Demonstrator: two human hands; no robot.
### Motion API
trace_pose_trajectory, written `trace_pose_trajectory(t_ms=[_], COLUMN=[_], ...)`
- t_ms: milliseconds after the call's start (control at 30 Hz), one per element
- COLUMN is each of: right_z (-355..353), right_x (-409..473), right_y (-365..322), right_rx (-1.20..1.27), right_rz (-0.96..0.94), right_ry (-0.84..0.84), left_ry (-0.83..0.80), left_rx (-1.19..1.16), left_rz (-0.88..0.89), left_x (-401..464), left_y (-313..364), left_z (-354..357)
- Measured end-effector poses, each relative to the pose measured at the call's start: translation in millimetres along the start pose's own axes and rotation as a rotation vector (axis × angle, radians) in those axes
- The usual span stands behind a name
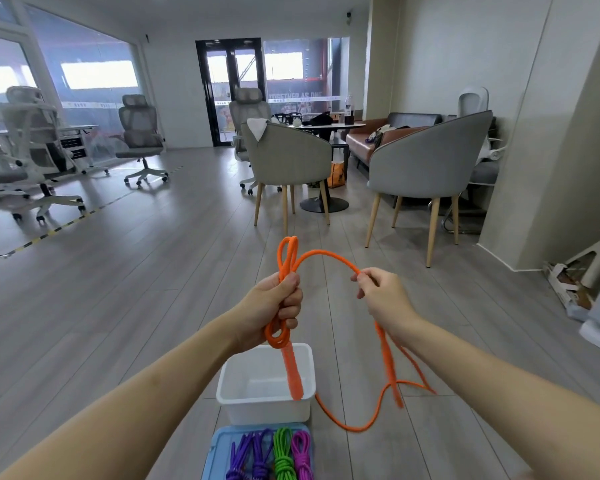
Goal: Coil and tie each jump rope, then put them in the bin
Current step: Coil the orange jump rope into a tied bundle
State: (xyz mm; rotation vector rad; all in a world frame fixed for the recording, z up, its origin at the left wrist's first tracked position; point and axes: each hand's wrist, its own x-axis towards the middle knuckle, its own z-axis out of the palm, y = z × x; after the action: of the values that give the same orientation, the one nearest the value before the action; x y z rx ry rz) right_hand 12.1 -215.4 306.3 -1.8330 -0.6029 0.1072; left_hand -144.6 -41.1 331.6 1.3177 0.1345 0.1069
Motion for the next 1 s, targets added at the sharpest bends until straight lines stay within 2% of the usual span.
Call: trace_pose_trajectory(t_ms=[167,267,500,767,900,1000], right_z=[20,28,45,38,36,29], right_x=[-15,-26,-44,-36,-35,-36], right_y=[-20,-30,-43,-44,-49,-43], right_rx=[0.212,0.332,0.339,0.377,0.371,0.309], right_rz=[0.036,0.036,-0.029,0.002,-0.041,-0.018], right_ry=[0.055,0.025,-0.126,-0.179,-0.331,-0.477], left_ry=[0.107,0.133,0.129,0.364,0.476,0.64], left_rx=[0.06,0.113,0.207,0.399,0.292,0.101], left_rz=[0.042,0.06,0.124,0.244,0.297,0.287], left_x=[5,7,10,19,26,33], left_y=[-11,-17,-23,-26,-22,-9], left_z=[4,7,21,36,38,24])
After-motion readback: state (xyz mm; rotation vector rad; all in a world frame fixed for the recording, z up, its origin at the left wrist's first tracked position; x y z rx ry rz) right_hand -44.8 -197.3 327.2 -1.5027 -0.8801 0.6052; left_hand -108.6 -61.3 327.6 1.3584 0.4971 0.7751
